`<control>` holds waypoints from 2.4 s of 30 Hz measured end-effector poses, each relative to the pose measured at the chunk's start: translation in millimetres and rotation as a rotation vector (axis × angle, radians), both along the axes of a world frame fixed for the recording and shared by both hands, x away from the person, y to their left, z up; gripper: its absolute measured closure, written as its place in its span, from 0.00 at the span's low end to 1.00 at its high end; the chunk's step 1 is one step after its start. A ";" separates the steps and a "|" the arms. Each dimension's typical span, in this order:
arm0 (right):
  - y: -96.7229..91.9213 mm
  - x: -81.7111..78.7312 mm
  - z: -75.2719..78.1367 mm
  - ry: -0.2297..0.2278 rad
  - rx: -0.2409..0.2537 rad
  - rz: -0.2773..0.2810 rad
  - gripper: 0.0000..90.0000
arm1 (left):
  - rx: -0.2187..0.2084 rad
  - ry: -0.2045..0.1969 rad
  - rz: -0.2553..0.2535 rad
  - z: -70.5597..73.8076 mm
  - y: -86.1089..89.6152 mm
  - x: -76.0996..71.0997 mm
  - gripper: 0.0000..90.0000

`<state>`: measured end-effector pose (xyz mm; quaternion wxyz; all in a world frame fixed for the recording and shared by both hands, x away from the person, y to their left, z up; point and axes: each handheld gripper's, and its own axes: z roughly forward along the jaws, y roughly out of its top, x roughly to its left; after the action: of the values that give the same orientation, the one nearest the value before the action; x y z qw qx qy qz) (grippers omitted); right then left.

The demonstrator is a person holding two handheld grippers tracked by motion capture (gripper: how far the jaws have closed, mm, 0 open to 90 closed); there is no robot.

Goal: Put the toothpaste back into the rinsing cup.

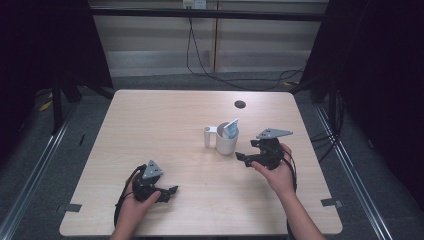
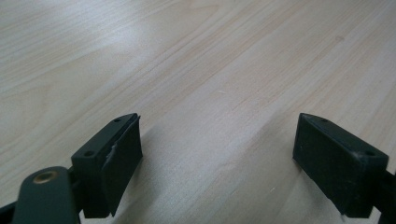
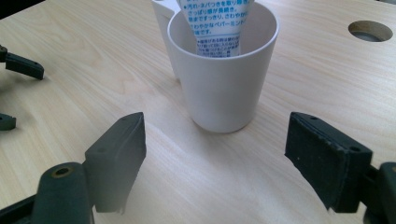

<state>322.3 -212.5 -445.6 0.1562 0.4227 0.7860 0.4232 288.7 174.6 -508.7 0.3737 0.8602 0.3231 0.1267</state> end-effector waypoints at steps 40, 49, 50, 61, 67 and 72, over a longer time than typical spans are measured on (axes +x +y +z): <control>-27.8 -24.9 -27.2 0.036 -0.016 0.012 0.22 | -0.001 0.000 0.001 0.0 -0.1 -0.1 0.17; -38.3 -29.6 -36.8 0.056 -0.014 0.002 0.22 | 0.000 0.000 0.001 0.0 0.0 0.0 0.17; -39.6 -30.3 -37.9 0.058 -0.010 0.001 0.22 | -0.001 0.000 0.001 0.0 -0.1 -0.1 0.17; -51.8 -36.9 -46.5 0.075 -0.014 -0.008 0.22 | 0.000 0.000 0.001 0.0 0.0 -0.1 0.17; -58.6 -39.8 -50.9 0.087 -0.014 -0.013 0.21 | 0.000 0.000 0.001 0.0 0.0 0.0 0.17; -61.8 -42.0 -53.4 0.093 -0.028 -0.009 0.21 | 0.002 0.000 -0.002 0.1 0.0 0.0 0.17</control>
<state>280.3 -274.2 -499.0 0.1274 0.4432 0.7964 0.3911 288.7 174.6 -508.6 0.3730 0.8608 0.3223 0.1267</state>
